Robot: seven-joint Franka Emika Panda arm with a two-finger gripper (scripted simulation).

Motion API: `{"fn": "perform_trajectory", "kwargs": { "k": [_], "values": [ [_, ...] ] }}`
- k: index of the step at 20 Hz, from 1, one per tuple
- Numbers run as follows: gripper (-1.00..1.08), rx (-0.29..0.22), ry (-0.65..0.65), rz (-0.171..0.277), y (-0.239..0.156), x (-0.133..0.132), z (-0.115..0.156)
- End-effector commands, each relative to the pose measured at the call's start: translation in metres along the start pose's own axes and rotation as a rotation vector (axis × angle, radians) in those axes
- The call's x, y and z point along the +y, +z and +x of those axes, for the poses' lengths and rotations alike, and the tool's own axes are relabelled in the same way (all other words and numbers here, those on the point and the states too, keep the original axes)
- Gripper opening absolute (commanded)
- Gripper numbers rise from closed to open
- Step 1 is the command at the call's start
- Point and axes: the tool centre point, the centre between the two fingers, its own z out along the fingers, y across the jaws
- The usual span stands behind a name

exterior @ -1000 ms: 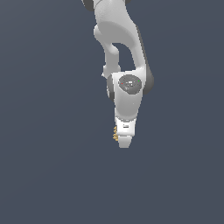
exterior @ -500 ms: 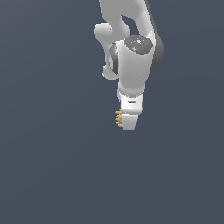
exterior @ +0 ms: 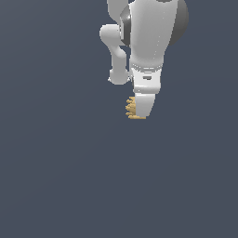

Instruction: Pick up the object and move it to a goal position.

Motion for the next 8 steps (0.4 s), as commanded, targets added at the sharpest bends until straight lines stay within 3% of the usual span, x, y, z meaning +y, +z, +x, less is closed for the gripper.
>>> {"fn": "perform_trajectory", "kwargs": {
  "k": [1,8],
  "values": [
    [-1.00,0.000,0.000,0.001,-0.013,-0.004,0.001],
    [-1.00,0.001,0.001,0.001,-0.028,-0.006,0.002]
  ]
}}
